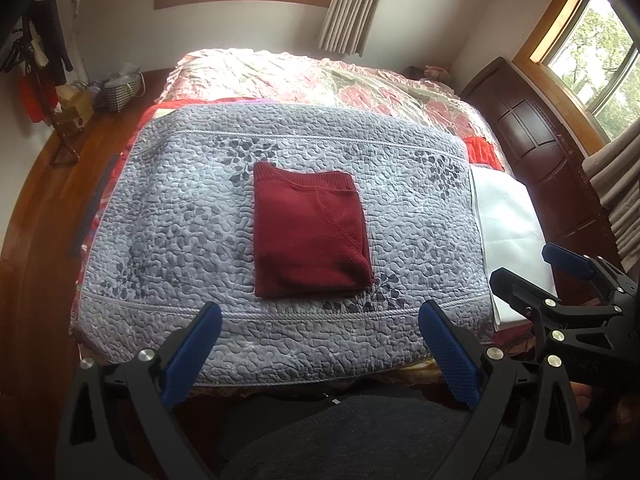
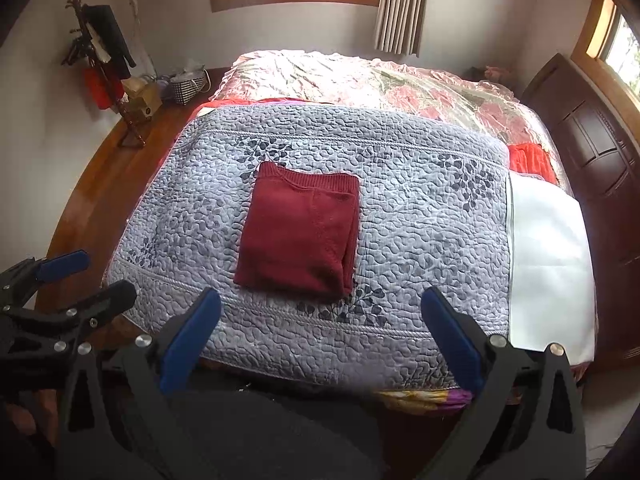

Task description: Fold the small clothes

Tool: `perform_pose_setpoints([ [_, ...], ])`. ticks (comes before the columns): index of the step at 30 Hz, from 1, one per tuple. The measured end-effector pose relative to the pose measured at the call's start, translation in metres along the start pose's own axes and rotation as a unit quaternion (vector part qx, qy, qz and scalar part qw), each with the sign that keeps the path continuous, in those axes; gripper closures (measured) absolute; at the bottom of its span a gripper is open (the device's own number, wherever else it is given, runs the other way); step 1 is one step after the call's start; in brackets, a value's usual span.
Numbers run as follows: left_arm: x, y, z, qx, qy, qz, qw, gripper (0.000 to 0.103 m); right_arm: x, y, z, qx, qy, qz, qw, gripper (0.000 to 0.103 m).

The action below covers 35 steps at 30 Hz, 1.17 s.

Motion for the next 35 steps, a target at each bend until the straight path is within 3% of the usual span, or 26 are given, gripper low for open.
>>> perform_pose_setpoints([
  [35,0.008,-0.001,-0.014,0.014,0.0,-0.007,0.9999,0.004,0.011,0.007,-0.015,0.002,-0.002,0.01,1.0,0.003],
])
Point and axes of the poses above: each gripper's, at about its wrist camera, not at the fingertips, and x roughly the way its jaws point, y to its right, z to its underside, the point moved 5 cm from there along x, roughly the way its jaws point, and after that the axes turned 1 degree about x, right-handed, at the moved point
